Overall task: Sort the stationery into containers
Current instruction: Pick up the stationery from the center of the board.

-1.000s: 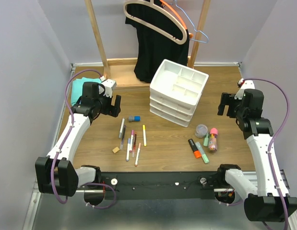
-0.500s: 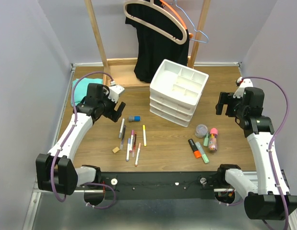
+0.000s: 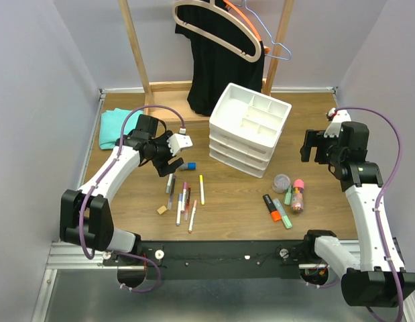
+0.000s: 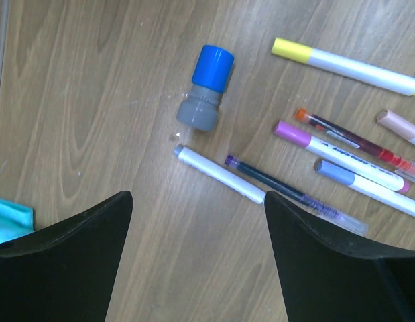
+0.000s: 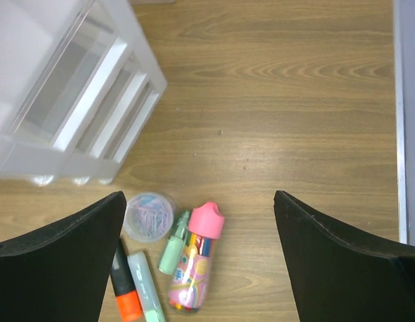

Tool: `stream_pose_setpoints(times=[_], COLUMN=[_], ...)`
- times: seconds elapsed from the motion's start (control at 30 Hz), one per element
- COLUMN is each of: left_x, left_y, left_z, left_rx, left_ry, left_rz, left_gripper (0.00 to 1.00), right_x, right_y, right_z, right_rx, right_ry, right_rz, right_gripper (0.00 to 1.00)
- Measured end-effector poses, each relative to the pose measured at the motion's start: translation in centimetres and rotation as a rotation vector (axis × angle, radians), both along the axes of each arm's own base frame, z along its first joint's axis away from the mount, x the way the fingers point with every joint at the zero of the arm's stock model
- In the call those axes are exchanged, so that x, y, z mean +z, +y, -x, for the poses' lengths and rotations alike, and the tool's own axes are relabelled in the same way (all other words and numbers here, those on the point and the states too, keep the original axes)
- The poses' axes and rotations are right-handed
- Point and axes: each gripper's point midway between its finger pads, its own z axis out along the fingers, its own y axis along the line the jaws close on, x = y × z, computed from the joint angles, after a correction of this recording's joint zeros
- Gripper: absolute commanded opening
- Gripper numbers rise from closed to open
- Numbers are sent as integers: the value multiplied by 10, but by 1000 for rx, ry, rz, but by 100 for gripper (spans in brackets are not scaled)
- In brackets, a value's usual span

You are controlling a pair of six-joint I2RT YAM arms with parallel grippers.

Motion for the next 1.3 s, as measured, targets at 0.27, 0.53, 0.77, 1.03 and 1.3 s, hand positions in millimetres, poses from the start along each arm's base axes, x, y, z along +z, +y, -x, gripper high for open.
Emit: stream_pose_setpoints(times=[0.27, 0.53, 0.77, 1.03, 1.3], left_x=[14, 21, 27, 25, 23], left_y=[-19, -23, -11, -4, -3], left_z=[-6, 6, 11, 15, 18], left_rx=[-42, 60, 322, 433, 456], left_ry=[27, 85, 143, 195, 214], left_rz=[85, 160, 295, 330, 338], left_gripper=[89, 99, 99, 99, 99], right_x=[12, -14, -83, -128, -145], right_y=[28, 49, 62, 71, 70], right_z=[18, 38, 52, 26, 10], right_rx=[318, 717, 965, 1104, 1138], right_ry=[25, 116, 65, 92, 102], right_rz=[77, 189, 277, 242, 255], right_gripper=[99, 100, 100, 99, 99])
